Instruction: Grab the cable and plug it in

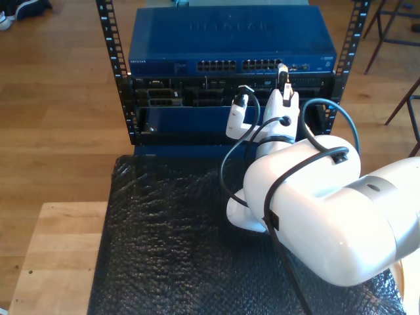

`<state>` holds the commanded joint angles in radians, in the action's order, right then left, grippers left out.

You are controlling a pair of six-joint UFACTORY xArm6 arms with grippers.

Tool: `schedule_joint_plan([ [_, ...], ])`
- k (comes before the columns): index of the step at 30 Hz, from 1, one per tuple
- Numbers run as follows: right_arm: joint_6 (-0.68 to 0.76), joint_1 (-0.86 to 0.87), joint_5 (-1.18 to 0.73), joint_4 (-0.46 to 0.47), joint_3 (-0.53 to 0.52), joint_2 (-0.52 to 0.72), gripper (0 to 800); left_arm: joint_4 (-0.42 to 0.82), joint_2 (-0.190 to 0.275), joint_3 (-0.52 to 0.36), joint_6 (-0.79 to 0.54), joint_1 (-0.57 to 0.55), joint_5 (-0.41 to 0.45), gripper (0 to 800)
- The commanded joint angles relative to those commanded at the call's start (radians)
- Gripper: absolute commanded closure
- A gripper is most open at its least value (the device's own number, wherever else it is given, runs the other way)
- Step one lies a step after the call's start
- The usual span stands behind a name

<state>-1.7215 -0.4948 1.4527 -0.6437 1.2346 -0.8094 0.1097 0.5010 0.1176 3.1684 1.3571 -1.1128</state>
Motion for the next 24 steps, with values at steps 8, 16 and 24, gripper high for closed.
schedule_joint_plan([
  [8, 0.0, 0.0, -0.02, -0.002, 0.002, -0.002, 800, 0.0, 0.0, 0.0, 0.0, 0.002, 0.0, 0],
  [16, 0.0, 0.0, -0.04, -0.002, 0.002, -0.002, 800, 0.0, 0.0, 0.0, 0.0, 0.002, 0.0, 0],
  [24, 0.002, 0.0, -0.043, 0.0, 0.023, -0.009, 800, 0.0, 0.0, 0.0, 0.0, 0.002, 0.002, 0],
])
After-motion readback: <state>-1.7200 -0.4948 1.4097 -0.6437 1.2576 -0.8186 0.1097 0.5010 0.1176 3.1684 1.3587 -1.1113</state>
